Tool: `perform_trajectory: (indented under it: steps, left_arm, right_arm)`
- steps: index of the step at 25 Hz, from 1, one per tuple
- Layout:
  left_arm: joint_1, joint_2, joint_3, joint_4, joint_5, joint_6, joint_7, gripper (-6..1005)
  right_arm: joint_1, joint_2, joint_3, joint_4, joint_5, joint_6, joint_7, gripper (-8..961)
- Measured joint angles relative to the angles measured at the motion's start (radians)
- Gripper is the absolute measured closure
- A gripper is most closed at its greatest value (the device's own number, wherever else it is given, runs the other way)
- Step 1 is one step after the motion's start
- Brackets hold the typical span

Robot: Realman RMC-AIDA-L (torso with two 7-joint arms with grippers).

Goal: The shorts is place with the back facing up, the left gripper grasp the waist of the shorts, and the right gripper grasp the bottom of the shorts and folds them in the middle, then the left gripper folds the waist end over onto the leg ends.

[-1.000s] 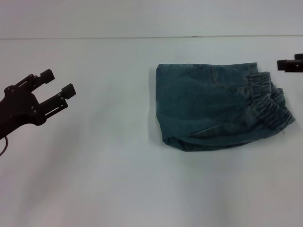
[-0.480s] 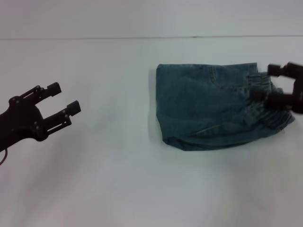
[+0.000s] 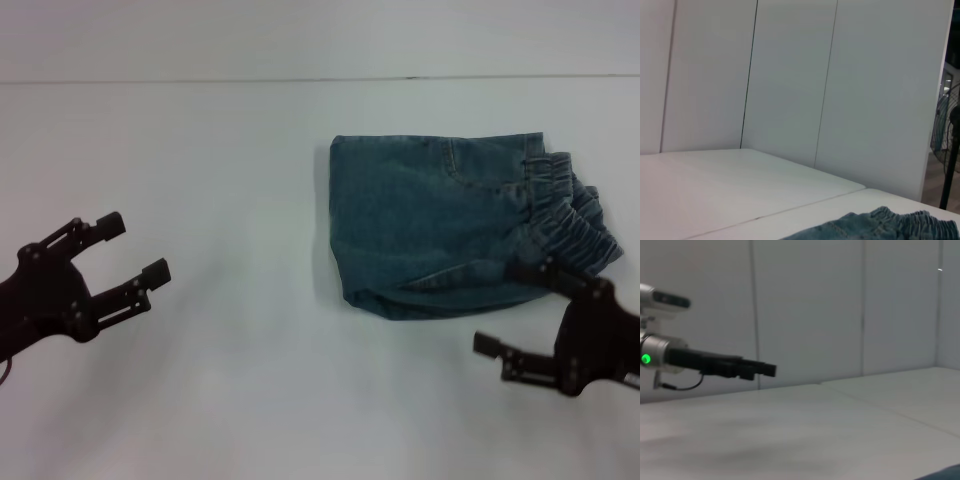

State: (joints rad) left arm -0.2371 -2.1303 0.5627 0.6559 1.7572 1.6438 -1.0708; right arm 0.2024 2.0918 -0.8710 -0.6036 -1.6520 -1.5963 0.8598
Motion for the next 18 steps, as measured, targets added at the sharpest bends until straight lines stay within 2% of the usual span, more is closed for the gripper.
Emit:
perform_trajectory:
  steps: [7, 11, 18]
  left_arm:
    - [0.029, 0.002, -0.005, -0.045, 0.027, 0.045, 0.078, 140]
    - [0.018, 0.004, -0.006, -0.048, 0.093, 0.081, 0.085, 140]
    - [0.028, 0.010, -0.020, -0.041, 0.128, 0.087, 0.088, 140]
  right_arm:
    - [0.033, -0.002, -0.002, 0.143, -0.025, -0.006, -0.203, 22]
    - [0.060, -0.004, -0.008, 0.172, -0.029, -0.009, -0.215, 22]
    - [0.072, -0.005, -0.007, 0.181, -0.048, -0.008, -0.213, 22]
